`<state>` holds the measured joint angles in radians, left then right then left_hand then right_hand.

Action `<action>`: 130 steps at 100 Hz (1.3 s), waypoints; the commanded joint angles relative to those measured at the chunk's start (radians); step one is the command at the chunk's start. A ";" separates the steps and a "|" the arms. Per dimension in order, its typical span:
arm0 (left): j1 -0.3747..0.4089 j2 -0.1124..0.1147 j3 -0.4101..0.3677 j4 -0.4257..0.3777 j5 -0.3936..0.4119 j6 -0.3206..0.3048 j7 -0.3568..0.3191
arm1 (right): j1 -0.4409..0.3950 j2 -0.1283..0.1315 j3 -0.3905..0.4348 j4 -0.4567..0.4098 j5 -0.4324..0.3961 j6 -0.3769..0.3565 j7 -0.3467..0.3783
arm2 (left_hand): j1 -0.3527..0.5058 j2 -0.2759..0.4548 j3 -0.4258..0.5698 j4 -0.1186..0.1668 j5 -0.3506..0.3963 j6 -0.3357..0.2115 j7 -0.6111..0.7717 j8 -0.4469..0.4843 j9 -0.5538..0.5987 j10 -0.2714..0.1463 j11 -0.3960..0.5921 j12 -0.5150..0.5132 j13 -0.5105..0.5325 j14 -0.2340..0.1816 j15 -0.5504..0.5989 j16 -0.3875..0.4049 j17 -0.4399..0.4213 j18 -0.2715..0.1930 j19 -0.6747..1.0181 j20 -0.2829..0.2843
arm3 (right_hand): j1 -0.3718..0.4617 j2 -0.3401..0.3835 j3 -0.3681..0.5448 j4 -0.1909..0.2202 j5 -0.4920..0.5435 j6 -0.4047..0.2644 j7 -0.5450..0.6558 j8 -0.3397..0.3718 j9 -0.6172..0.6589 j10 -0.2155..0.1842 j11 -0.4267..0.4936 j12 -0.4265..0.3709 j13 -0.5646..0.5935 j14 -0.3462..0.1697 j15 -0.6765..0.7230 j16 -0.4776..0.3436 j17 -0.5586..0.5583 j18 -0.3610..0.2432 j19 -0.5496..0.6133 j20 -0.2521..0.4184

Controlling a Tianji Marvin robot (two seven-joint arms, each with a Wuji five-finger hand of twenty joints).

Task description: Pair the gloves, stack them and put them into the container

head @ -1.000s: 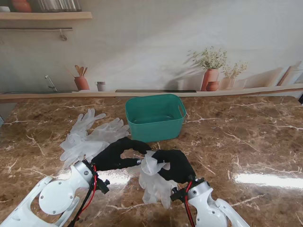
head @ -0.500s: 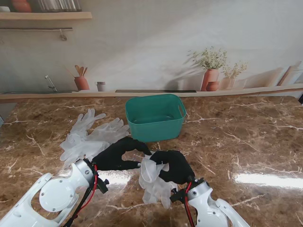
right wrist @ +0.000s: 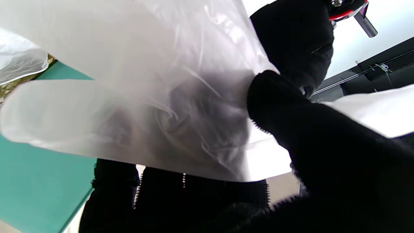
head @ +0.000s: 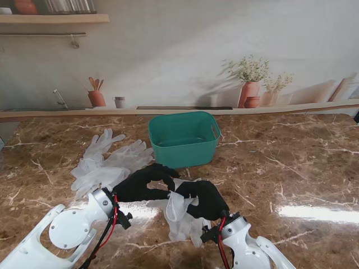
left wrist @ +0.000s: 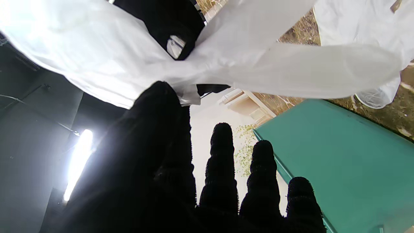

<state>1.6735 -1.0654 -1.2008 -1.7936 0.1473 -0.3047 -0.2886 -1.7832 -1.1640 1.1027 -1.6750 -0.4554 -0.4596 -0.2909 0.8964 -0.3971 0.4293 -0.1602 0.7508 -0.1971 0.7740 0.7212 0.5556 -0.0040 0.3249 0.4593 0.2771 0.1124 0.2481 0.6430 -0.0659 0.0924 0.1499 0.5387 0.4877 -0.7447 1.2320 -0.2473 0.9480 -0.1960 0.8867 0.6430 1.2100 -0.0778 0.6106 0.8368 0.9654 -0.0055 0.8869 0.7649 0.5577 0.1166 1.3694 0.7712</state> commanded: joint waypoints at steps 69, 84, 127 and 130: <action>0.021 -0.025 0.013 -0.033 0.114 0.094 0.131 | -0.048 -0.033 -0.013 -0.026 -0.125 0.212 -0.217 | -0.050 0.063 0.121 -0.037 -0.070 0.144 0.087 0.124 0.674 0.045 0.115 -0.128 0.487 0.000 0.239 0.052 0.014 0.007 0.635 0.363 | -0.170 0.100 -0.440 0.139 -0.250 0.049 -0.520 -0.084 -0.374 -0.007 -0.226 -0.271 -0.216 -0.017 -0.306 -0.140 -0.181 0.004 -0.254 -0.045; 0.028 -0.030 0.013 -0.048 0.179 0.126 0.174 | -0.053 -0.033 -0.014 -0.026 -0.117 0.173 -0.214 | -0.081 0.038 0.167 -0.041 -0.055 0.160 0.109 0.097 0.723 0.037 0.143 -0.141 0.550 0.015 0.289 0.052 0.056 0.033 0.764 0.332 | -0.174 -0.025 -0.284 0.104 -0.206 0.031 -0.485 -0.096 -0.353 -0.010 -0.220 -0.299 -0.223 -0.017 -0.328 -0.146 -0.204 0.013 -0.304 -0.015; 0.044 -0.032 0.012 -0.082 0.284 0.167 0.215 | -0.088 -0.014 0.004 -0.082 -0.068 0.188 -0.099 | -0.118 -0.001 0.235 -0.042 -0.031 0.176 0.123 0.082 0.773 0.031 0.164 -0.147 0.624 0.024 0.329 0.019 0.105 0.040 0.857 0.317 | -0.318 -0.152 -0.181 0.056 -0.181 0.098 -0.473 -0.097 -0.306 -0.004 -0.229 -0.288 -0.185 0.005 -0.334 -0.136 -0.185 0.040 -0.328 0.006; 0.044 -0.033 0.013 -0.083 0.284 0.169 0.215 | -0.090 -0.012 0.004 -0.085 -0.072 0.195 -0.095 | -0.118 -0.003 0.238 -0.042 -0.029 0.177 0.123 0.081 0.773 0.032 0.164 -0.147 0.625 0.026 0.329 0.018 0.104 0.040 0.859 0.317 | -0.331 -0.158 -0.169 0.052 -0.178 0.104 -0.477 -0.098 -0.301 0.000 -0.231 -0.287 -0.165 0.007 -0.326 -0.131 -0.165 0.041 -0.317 0.010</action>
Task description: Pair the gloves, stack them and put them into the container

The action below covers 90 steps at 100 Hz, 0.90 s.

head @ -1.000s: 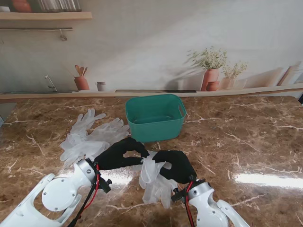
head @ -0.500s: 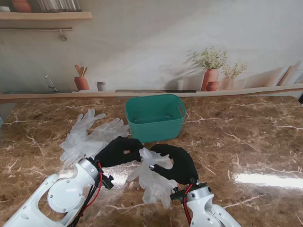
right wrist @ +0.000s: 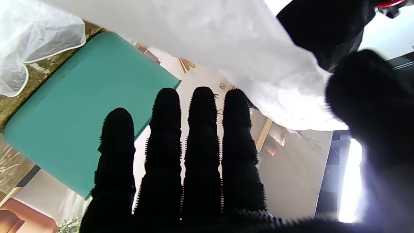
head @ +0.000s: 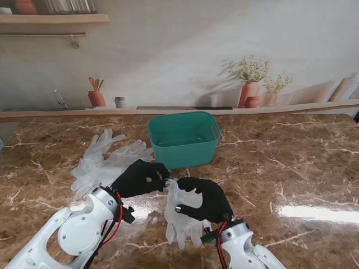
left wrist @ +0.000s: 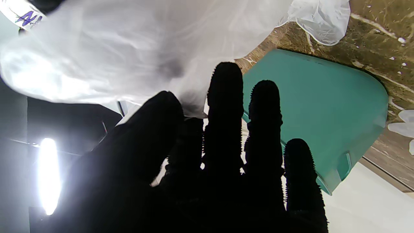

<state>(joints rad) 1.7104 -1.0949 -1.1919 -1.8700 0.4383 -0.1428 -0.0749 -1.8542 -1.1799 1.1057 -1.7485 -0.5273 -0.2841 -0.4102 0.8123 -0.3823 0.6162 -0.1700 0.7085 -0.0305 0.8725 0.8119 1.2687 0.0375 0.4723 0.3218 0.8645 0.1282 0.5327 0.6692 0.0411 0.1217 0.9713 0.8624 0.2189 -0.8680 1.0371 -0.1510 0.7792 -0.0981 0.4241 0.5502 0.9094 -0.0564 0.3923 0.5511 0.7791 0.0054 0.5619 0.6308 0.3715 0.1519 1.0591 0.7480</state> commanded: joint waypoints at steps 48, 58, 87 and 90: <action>0.007 0.005 0.006 -0.012 -0.023 0.007 -0.040 | -0.004 -0.021 -0.038 0.001 -0.039 0.094 -0.106 | -0.034 -0.017 0.057 -0.036 0.009 0.006 0.022 -0.005 0.057 -0.009 0.011 -0.011 0.029 0.010 0.046 -0.021 -0.008 -0.001 0.039 -0.017 | 0.275 0.161 0.152 -0.075 0.180 -0.138 0.577 -0.099 0.292 -0.021 0.163 0.201 0.240 -0.017 0.324 0.103 0.197 -0.034 0.330 0.020; 0.012 0.003 0.004 -0.012 -0.023 0.009 -0.033 | -0.003 -0.022 -0.033 0.003 -0.035 0.081 -0.108 | -0.018 -0.006 0.041 -0.040 -0.006 -0.007 0.018 0.000 0.040 0.001 0.016 -0.004 0.012 0.025 0.050 -0.017 -0.008 -0.002 0.039 -0.020 | 0.286 0.167 0.183 -0.074 0.183 -0.152 0.567 0.037 0.291 -0.016 0.188 0.245 0.236 -0.014 0.372 0.127 0.195 -0.036 0.353 0.018; 0.026 -0.004 -0.006 0.010 -0.043 -0.007 -0.002 | -0.011 -0.023 -0.010 -0.009 0.035 0.030 -0.061 | -0.003 -0.059 0.029 -0.012 -0.052 -0.147 0.013 -0.088 -0.133 -0.015 -0.003 0.140 -0.148 0.028 -0.013 0.054 -0.045 0.102 -0.054 -0.077 | 0.291 0.180 0.192 -0.080 0.190 -0.162 0.555 0.141 0.287 -0.016 0.214 0.279 0.231 -0.016 0.401 0.146 0.192 -0.037 0.369 0.027; 0.027 -0.003 -0.008 0.012 -0.043 -0.011 -0.007 | -0.011 -0.023 -0.009 -0.010 0.041 0.029 -0.057 | -0.014 -0.082 0.023 -0.012 -0.083 -0.147 -0.011 -0.099 -0.176 -0.018 -0.037 0.155 -0.179 0.026 -0.037 0.048 -0.056 0.105 -0.075 -0.088 | 0.291 0.180 0.192 -0.081 0.191 -0.161 0.555 0.143 0.287 -0.016 0.214 0.280 0.231 -0.015 0.401 0.147 0.192 -0.037 0.369 0.027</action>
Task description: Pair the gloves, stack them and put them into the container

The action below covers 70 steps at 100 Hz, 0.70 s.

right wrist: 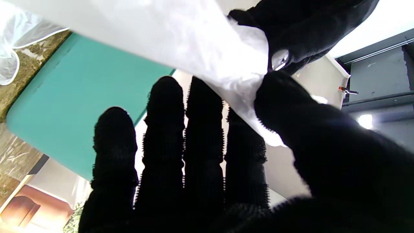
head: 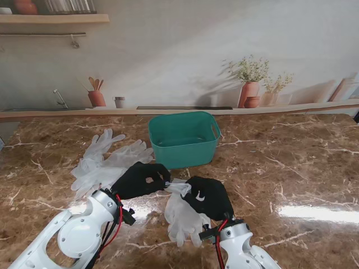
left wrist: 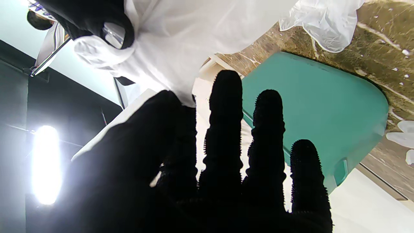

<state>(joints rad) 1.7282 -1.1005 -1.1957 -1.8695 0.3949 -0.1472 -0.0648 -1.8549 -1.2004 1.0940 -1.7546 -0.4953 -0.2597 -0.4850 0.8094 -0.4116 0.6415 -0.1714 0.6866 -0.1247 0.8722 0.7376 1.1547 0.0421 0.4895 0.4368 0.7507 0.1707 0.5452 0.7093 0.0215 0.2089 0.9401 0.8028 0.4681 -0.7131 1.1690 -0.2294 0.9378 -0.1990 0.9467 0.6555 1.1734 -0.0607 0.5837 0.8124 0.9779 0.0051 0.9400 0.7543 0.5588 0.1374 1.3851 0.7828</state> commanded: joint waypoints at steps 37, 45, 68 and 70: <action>-0.007 0.053 -0.027 0.042 -0.091 -0.062 -0.258 | -0.011 0.003 0.010 -0.011 0.036 -0.004 0.057 | -0.205 -0.144 -0.039 0.071 -0.144 0.101 -0.575 -0.504 -0.707 0.000 -0.246 -0.127 -0.523 -0.066 -0.364 -0.138 -0.129 -0.078 -0.700 -0.036 | 0.038 0.018 0.067 -0.001 0.038 -0.060 0.021 0.047 0.028 -0.011 0.023 0.018 0.035 -0.014 0.023 0.023 0.010 -0.020 0.046 -0.007; -0.010 0.055 -0.022 0.049 -0.102 -0.069 -0.265 | -0.009 0.002 0.009 -0.010 0.041 0.003 0.057 | -0.199 -0.147 -0.048 0.074 -0.134 0.103 -0.575 -0.503 -0.721 0.004 -0.251 -0.131 -0.535 -0.067 -0.372 -0.142 -0.125 -0.083 -0.723 -0.040 | 0.037 0.017 0.067 -0.001 0.038 -0.060 0.020 0.048 0.029 -0.012 0.023 0.018 0.037 -0.014 0.023 0.022 0.012 -0.020 0.047 -0.007; -0.016 0.029 0.018 0.080 -0.078 -0.080 -0.142 | -0.012 0.009 0.013 -0.015 0.081 -0.030 0.111 | -0.011 -0.030 -0.296 0.037 0.013 -0.048 -0.311 -0.285 -0.652 0.011 -0.215 -0.111 -0.496 -0.062 -0.345 -0.106 -0.124 -0.098 -0.713 0.053 | 0.031 0.008 0.074 0.001 0.045 -0.053 0.009 0.032 0.036 -0.011 0.020 0.012 0.041 -0.013 0.022 0.022 0.016 -0.019 0.048 -0.008; -0.018 0.027 0.022 0.083 -0.077 -0.082 -0.131 | -0.012 0.010 0.013 -0.016 0.087 -0.032 0.117 | 0.080 0.006 -0.440 0.061 0.027 -0.080 -0.247 -0.284 -0.639 0.009 -0.211 -0.107 -0.490 -0.064 -0.341 -0.100 -0.125 -0.102 -0.709 0.068 | 0.030 0.005 0.074 0.002 0.046 -0.052 0.008 0.028 0.037 -0.012 0.019 0.011 0.041 -0.013 0.021 0.021 0.017 -0.019 0.048 -0.008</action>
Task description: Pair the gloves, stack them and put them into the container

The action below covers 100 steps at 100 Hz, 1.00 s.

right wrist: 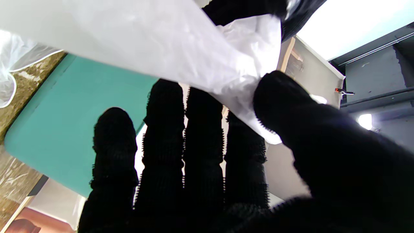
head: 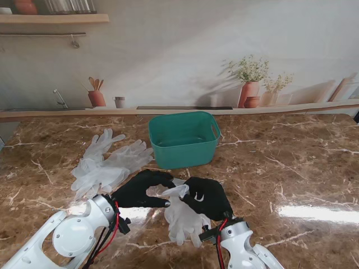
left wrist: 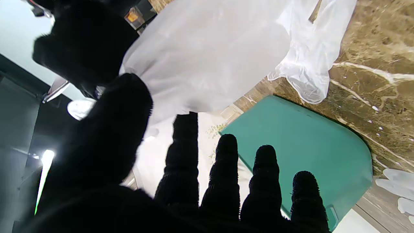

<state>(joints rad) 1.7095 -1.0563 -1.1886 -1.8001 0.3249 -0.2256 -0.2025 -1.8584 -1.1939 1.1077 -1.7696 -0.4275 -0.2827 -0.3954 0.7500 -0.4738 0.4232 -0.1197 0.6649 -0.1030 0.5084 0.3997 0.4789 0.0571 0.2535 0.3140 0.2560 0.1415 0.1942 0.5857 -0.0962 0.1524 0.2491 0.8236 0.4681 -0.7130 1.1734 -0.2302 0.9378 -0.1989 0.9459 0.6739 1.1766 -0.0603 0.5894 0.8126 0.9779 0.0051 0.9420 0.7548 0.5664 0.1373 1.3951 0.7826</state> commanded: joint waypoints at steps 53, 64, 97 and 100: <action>0.005 -0.043 0.039 0.000 -0.042 0.007 0.101 | -0.050 0.025 0.056 -0.046 0.081 0.091 0.151 | 0.060 0.117 0.115 -0.034 0.079 -0.114 0.308 0.484 0.653 -0.006 0.205 0.140 0.405 0.011 0.277 0.168 0.036 -0.013 0.334 0.155 | -0.227 0.159 -0.489 0.143 -0.134 0.131 -0.532 -0.117 -0.192 0.006 -0.204 -0.246 -0.072 0.018 -0.310 -0.105 -0.075 -0.002 -0.163 -0.053; 0.005 -0.044 0.038 -0.003 -0.033 0.008 0.106 | -0.052 0.023 0.054 -0.049 0.051 0.111 0.132 | 0.053 0.109 0.131 -0.038 0.083 -0.108 0.317 0.459 0.668 -0.005 0.214 0.152 0.414 0.017 0.294 0.171 0.019 -0.005 0.425 0.085 | -0.179 0.049 -0.451 0.170 -0.077 0.112 -0.465 -0.084 -0.128 0.004 -0.159 -0.230 -0.027 0.012 -0.275 -0.087 -0.041 0.005 -0.132 -0.035; 0.053 -0.036 -0.003 -0.067 0.005 -0.007 0.096 | -0.076 0.024 0.086 -0.074 -0.010 0.053 0.091 | 0.107 -0.005 0.054 -0.056 0.245 -0.094 0.341 0.090 0.748 0.004 0.360 0.300 0.504 0.044 0.422 0.274 0.044 0.064 0.549 0.036 | -0.002 0.082 -0.076 -0.020 0.029 -0.021 0.046 -0.104 0.051 0.005 -0.022 -0.076 0.052 0.012 -0.049 -0.012 0.003 -0.001 0.022 0.001; 0.060 -0.034 -0.007 -0.076 0.004 -0.011 0.090 | -0.083 0.027 0.093 -0.082 -0.011 0.045 0.102 | 0.107 -0.013 0.056 -0.056 0.258 -0.086 0.342 0.063 0.761 0.004 0.359 0.300 0.515 0.045 0.427 0.275 0.049 0.069 0.557 0.031 | -0.002 0.088 -0.074 -0.017 0.030 -0.015 0.044 -0.089 0.060 0.016 -0.015 -0.072 0.066 0.020 -0.030 -0.003 0.016 0.001 0.043 0.010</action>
<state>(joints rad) 1.7473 -1.0986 -1.1910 -1.8463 0.3297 -0.2254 -0.0959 -1.9149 -1.1801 1.1899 -1.8248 -0.4300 -0.2379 -0.3218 0.8208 -0.4552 0.4916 -0.1508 0.8740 -0.1734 0.8101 0.5188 1.1691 0.0604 0.5924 0.5940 0.7174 0.1789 0.5826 0.8444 -0.0515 0.2021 0.7552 0.8717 0.4902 -0.6486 1.0617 -0.2227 0.9416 -0.1854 0.9679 0.5476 1.2048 -0.0452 0.5458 0.7183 1.0048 0.0257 0.8687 0.7203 0.5595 0.1497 1.3758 0.7589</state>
